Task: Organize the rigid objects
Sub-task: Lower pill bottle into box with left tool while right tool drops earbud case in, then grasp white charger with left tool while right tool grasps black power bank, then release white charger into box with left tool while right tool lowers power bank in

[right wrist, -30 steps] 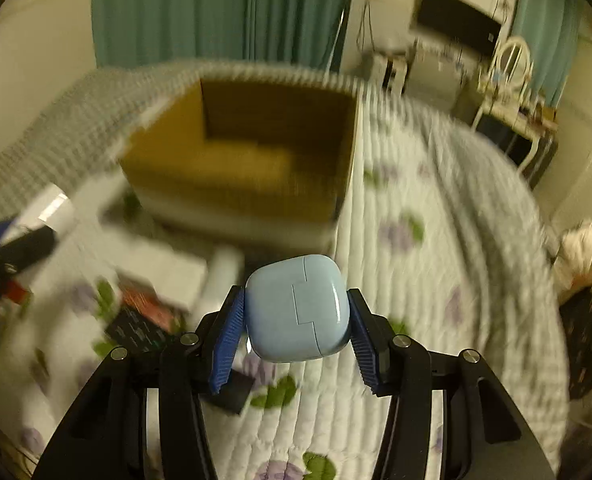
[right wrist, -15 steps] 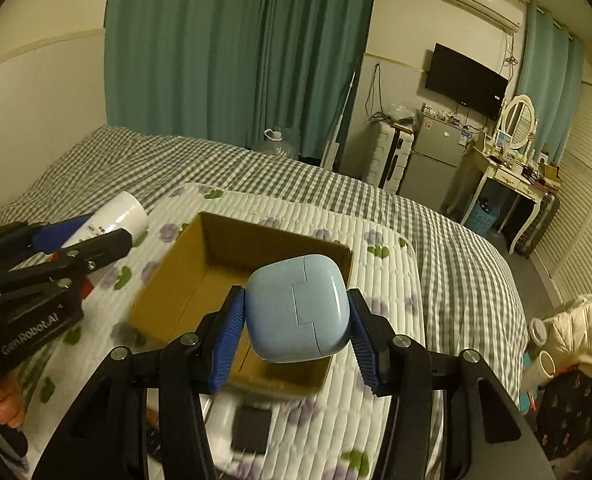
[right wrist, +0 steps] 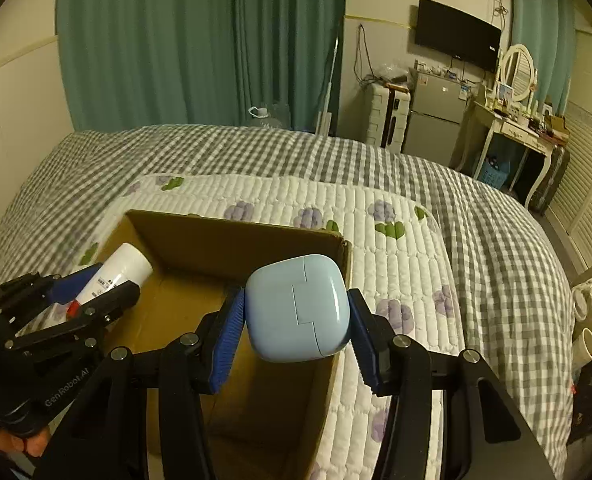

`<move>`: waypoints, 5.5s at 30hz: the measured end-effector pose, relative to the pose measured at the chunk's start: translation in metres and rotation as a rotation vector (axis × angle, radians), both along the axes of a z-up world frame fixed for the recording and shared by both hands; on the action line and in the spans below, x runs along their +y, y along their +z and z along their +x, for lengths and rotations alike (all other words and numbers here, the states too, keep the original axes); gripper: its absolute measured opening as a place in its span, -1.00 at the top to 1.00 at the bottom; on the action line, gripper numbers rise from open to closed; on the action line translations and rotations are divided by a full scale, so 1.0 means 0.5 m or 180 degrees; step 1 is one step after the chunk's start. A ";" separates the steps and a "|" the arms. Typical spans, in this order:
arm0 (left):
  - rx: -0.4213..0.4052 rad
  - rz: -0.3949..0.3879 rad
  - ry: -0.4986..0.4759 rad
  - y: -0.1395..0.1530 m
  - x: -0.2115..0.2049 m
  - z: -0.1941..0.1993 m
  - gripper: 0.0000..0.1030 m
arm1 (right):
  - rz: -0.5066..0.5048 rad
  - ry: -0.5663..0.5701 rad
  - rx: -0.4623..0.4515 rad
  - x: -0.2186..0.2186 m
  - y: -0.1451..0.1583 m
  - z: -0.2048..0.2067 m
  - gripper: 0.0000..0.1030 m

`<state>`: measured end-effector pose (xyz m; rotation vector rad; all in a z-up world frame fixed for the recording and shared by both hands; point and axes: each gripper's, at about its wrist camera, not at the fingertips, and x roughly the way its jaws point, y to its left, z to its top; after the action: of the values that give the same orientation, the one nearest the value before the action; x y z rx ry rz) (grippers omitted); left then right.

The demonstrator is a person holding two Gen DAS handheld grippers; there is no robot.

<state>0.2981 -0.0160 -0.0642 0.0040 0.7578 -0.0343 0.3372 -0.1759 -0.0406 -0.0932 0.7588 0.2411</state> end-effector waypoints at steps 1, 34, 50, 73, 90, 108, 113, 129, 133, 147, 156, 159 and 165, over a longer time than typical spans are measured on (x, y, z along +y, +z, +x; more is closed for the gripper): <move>-0.0004 0.0000 -0.0007 -0.004 -0.001 0.003 0.29 | 0.0027 0.0007 0.0010 -0.001 -0.005 0.005 0.03; -0.0693 -0.0049 0.0126 0.237 0.033 -0.369 -0.97 | 0.0034 -0.0201 -0.0480 -0.058 0.234 -0.393 -0.87; 0.0002 0.0115 0.0232 -0.037 0.050 -0.369 -0.97 | 0.0075 -0.0291 0.0427 -0.031 -0.070 -0.356 -0.87; 0.0554 0.0047 0.0087 -0.193 0.022 -0.286 -0.77 | -0.0144 -0.0107 0.0918 0.042 -0.260 -0.259 0.26; 0.0776 0.0196 0.0014 -0.221 0.019 -0.233 0.00 | -0.0132 -0.0258 0.0860 -0.001 -0.237 -0.267 0.26; 0.0175 0.0005 0.0099 -0.021 0.029 -0.325 0.02 | -0.0110 -0.0133 0.0305 -0.001 -0.044 -0.372 0.26; -0.0101 -0.0004 0.0110 0.064 0.032 -0.333 0.02 | -0.0065 -0.0105 0.0096 0.003 0.038 -0.369 0.26; -0.0335 -0.0079 0.0091 0.155 0.014 -0.142 0.02 | -0.0058 0.0037 -0.0301 0.028 0.170 -0.191 0.26; -0.0266 -0.0057 0.0121 0.128 0.013 -0.067 0.02 | -0.0054 0.0031 -0.0276 0.024 0.155 -0.122 0.26; 0.0146 0.0003 0.0042 -0.024 -0.008 0.052 -0.03 | -0.0012 0.0077 0.0008 0.009 -0.007 0.004 0.26; -0.0113 0.0126 0.0186 0.018 0.006 0.035 -0.34 | -0.0004 0.0088 0.0085 0.022 -0.034 0.022 0.26; -0.0140 0.0086 0.0226 0.032 0.020 0.024 -0.34 | 0.0028 0.0077 0.0140 0.029 -0.046 0.026 0.26; -0.0214 0.0117 0.0258 0.072 0.033 -0.012 -0.34 | 0.0095 0.0023 0.0155 0.033 -0.029 0.018 0.25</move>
<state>0.2920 0.0006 -0.0284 0.0093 0.6906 0.0567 0.3459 -0.1595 -0.0551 -0.0618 0.8032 0.2622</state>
